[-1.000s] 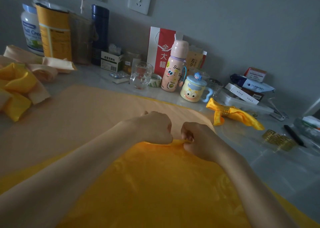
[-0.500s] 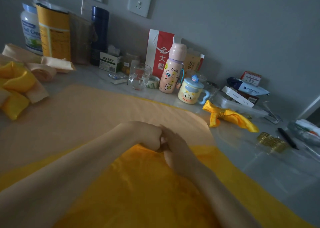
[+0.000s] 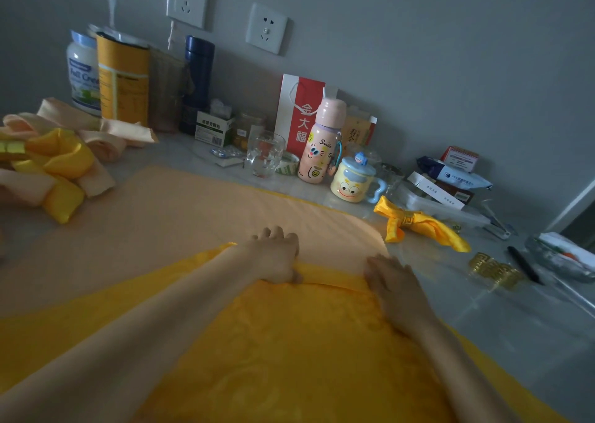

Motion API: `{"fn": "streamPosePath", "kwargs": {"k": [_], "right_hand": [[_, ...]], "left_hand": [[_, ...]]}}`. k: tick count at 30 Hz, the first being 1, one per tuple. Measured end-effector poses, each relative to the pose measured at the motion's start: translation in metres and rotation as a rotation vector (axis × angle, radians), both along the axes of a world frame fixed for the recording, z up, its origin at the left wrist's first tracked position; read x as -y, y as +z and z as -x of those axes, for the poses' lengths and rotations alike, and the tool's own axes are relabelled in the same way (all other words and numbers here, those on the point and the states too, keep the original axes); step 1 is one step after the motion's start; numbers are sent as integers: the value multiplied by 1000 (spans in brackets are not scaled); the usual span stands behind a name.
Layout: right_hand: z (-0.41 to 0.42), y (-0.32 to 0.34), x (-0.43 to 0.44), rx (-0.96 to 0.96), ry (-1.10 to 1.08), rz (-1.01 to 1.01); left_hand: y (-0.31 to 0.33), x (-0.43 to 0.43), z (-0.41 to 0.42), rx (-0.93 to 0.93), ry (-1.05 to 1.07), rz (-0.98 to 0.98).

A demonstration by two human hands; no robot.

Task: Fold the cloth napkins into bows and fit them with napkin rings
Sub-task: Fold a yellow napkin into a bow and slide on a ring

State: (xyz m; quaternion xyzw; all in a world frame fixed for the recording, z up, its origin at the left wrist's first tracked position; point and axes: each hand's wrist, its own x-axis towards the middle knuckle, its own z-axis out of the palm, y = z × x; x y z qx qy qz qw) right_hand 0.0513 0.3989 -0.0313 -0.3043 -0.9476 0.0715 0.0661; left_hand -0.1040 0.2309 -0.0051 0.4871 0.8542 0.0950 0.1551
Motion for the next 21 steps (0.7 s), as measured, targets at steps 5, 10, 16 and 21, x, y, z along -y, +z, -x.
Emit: {"fn": "streamPosePath", "kwargs": {"k": [5, 10, 16, 21], "right_hand": [[4, 19, 28, -179, 196, 153], [0, 21, 29, -139, 201, 85], [-4, 24, 30, -225, 228, -15], [-6, 28, 41, -172, 262, -114]], "left_hand": [[-1, 8, 2, -59, -13, -91], [-8, 11, 2, -31, -26, -260], [-3, 12, -7, -176, -105, -286], [5, 17, -9, -194, -144, -380]]}}
